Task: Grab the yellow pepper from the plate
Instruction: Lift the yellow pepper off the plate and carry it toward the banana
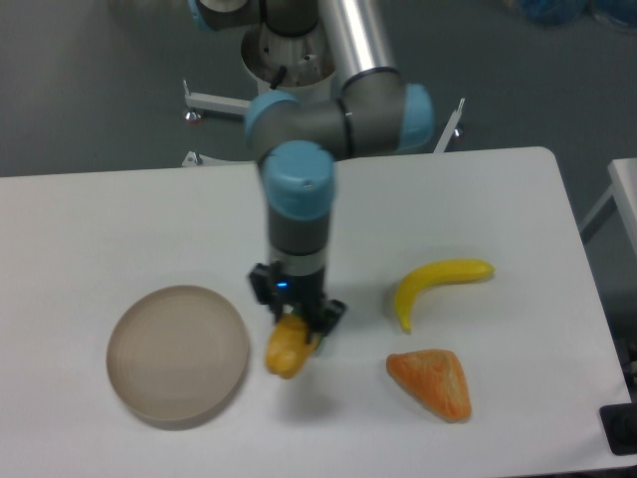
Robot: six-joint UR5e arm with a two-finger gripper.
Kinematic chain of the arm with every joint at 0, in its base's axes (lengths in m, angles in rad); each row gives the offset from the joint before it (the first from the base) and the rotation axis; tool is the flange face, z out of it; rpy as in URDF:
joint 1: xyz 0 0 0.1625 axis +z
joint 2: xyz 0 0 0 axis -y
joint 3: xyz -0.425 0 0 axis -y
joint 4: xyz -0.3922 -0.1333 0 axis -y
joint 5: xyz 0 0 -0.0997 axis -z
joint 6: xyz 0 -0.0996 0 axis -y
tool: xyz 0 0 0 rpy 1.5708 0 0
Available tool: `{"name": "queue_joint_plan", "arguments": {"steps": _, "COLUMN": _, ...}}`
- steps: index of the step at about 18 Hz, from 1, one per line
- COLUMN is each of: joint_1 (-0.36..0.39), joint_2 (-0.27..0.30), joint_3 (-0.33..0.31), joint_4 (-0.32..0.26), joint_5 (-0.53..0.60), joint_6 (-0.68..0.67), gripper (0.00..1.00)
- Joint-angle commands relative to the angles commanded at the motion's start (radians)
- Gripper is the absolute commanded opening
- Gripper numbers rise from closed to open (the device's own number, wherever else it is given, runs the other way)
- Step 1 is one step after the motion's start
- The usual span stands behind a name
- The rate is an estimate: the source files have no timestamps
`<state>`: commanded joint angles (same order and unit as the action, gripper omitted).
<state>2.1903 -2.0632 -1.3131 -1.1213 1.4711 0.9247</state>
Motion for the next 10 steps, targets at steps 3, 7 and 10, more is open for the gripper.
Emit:
{"name": "queue_joint_plan", "arguments": {"steps": 3, "joint_1": 0.057, "joint_2": 0.003, "joint_3": 0.006, "joint_4": -0.012, "joint_5": 0.000, "joint_6": 0.074, "gripper": 0.39}}
{"name": "queue_joint_plan", "arguments": {"steps": 7, "joint_1": 0.098, "joint_2": 0.008, "joint_3": 0.012, "joint_4": -0.012, "joint_5": 0.002, "joint_6": 0.138, "gripper": 0.39}}
{"name": "queue_joint_plan", "arguments": {"steps": 10, "joint_1": 0.109, "joint_2": 0.008, "joint_3": 0.011, "joint_4": -0.011, "joint_5": 0.003, "joint_6": 0.161, "gripper": 0.39}}
